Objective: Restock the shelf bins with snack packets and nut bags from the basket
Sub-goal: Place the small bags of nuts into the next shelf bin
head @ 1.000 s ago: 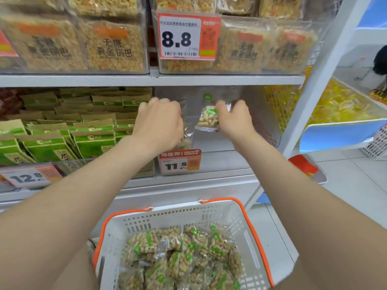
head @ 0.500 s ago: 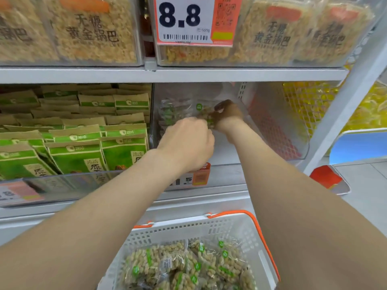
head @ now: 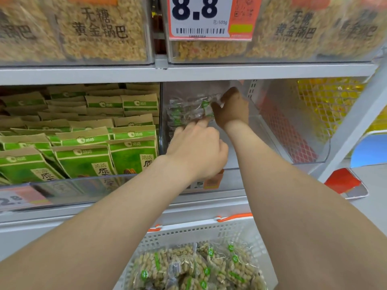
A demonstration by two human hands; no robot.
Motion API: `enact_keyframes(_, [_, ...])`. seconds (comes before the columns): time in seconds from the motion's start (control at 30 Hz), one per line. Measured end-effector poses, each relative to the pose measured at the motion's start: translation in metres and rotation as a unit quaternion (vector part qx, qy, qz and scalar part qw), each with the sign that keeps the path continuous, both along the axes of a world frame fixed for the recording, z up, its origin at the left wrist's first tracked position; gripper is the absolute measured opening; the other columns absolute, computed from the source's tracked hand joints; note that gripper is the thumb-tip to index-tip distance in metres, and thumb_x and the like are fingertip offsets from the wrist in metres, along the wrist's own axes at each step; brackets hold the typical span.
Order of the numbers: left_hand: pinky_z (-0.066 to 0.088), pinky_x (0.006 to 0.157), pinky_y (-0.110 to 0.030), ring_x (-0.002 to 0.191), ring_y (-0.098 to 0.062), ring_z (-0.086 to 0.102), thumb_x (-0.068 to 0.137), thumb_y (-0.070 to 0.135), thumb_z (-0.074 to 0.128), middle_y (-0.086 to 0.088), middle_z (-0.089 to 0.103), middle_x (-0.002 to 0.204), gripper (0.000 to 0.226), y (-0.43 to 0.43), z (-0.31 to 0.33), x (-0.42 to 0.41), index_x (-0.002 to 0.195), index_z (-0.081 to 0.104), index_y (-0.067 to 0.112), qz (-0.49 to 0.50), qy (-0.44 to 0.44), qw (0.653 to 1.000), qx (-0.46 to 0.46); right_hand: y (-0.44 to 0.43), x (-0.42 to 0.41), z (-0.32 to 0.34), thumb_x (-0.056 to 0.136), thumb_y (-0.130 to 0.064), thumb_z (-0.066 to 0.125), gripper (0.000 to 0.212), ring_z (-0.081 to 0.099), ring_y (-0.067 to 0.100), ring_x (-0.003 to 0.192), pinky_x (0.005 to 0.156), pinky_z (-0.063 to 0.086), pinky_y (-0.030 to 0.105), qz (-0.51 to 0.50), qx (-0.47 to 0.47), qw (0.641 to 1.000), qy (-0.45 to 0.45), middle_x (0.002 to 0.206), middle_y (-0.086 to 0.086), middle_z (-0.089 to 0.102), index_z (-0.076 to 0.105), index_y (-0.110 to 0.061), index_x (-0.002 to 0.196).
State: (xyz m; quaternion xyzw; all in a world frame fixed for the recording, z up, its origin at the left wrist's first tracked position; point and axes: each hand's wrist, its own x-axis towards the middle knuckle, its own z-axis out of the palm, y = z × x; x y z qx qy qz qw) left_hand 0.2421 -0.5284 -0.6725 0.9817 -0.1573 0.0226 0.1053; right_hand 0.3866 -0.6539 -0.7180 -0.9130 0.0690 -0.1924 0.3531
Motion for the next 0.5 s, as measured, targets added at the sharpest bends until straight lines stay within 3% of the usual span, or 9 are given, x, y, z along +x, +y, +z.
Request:
enact_keyframes(0.1, [0.036,0.106,-0.051,0.134,-0.036,0.046,0.102,0.036,0.037,-0.012,0.042,0.159,0.034,0.0,0.001,-0.001,0.1,0.065,0.017,-0.003,0.011,1.0,-0.001,-0.002,0.0,-0.002,0.093,-0.021,0.071,0.022,0.059,0.027,0.119,0.088,0.041,0.025,0.077,-0.014,0.996,0.033,0.117,0.005,0.069,0.066,-0.013,0.112])
enact_keyframes(0.2, [0.035,0.107,-0.051,0.134,-0.035,0.045,0.104,0.036,0.036,-0.011,0.042,0.158,0.027,0.0,0.001,-0.003,0.091,0.055,0.023,-0.005,0.012,1.0,-0.005,-0.003,-0.002,-0.004,0.092,-0.009,0.061,0.03,0.051,0.028,0.129,0.095,0.039,0.021,0.121,-0.008,0.99,0.072,0.114,0.0,0.065,0.066,-0.016,0.121])
enact_keyframes(0.33, [0.036,0.105,-0.049,0.131,-0.036,0.048,0.107,0.039,0.032,-0.012,0.046,0.154,0.029,0.003,0.001,-0.006,0.089,0.05,0.023,-0.007,0.004,1.0,0.0,-0.007,-0.004,-0.001,0.092,0.0,0.049,0.041,0.048,0.028,0.131,0.09,0.034,0.016,0.1,0.002,0.992,0.077,0.108,-0.002,0.055,0.061,-0.014,0.128])
enact_keyframes(0.5, [0.04,0.097,-0.046,0.119,-0.036,0.056,0.108,0.045,0.03,-0.01,0.059,0.132,0.041,0.01,-0.002,-0.008,0.101,0.061,0.018,-0.009,-0.021,1.0,-0.013,-0.009,-0.006,0.004,0.093,-0.005,0.05,0.046,0.053,0.029,0.13,0.086,0.041,0.024,0.121,-0.025,0.983,0.138,0.128,0.007,0.063,0.055,-0.026,0.134])
